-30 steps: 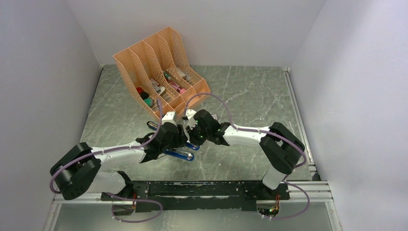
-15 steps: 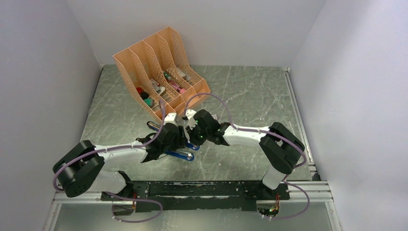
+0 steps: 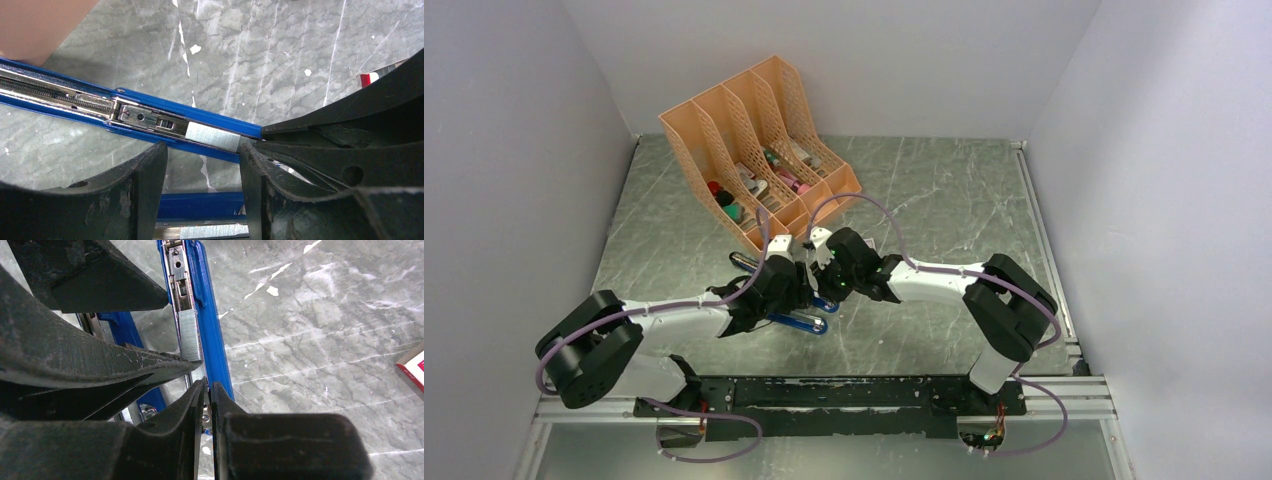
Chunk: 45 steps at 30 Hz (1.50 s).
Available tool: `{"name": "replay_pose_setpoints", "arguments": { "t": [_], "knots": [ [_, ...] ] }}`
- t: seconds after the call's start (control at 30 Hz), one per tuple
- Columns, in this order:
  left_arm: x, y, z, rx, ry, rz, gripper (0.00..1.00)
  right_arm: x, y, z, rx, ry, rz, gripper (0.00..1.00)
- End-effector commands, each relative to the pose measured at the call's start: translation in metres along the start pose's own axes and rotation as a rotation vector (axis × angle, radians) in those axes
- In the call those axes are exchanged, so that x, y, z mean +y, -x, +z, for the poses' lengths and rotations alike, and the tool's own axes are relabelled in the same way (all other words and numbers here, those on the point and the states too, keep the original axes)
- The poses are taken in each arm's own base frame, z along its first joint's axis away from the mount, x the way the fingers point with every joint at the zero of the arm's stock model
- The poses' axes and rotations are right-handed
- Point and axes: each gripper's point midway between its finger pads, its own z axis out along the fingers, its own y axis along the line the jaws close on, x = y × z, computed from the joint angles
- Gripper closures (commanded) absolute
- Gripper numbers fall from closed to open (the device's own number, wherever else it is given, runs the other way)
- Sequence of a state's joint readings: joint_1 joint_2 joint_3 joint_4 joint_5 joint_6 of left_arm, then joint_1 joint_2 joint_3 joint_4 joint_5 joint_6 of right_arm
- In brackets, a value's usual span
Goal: Load the staples into the stapler
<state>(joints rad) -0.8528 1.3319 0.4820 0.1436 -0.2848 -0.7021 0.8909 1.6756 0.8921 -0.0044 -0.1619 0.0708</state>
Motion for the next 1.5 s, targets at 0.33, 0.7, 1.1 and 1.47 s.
{"name": "replay_pose_setpoints", "arguments": {
  "t": [0.33, 0.7, 1.1, 1.47],
  "knots": [
    [-0.009, 0.013, 0.000, -0.036, -0.009, 0.009, 0.41, -0.003, -0.024, -0.011, 0.084, -0.026, 0.018, 0.85],
    [-0.007, 0.014, -0.001, -0.041, -0.002, 0.009, 0.41, -0.002, -0.029, -0.015, 0.100, -0.023, 0.022, 0.85],
    [-0.014, 0.036, -0.010, -0.101, -0.016, 0.017, 0.40, 0.003, -0.009, -0.019, 0.037, 0.004, 0.009, 0.85],
    [0.008, 0.088, -0.038, -0.258, 0.012, -0.040, 0.37, 0.012, 0.042, -0.029, -0.167, 0.040, -0.026, 0.80]
  ]
}}
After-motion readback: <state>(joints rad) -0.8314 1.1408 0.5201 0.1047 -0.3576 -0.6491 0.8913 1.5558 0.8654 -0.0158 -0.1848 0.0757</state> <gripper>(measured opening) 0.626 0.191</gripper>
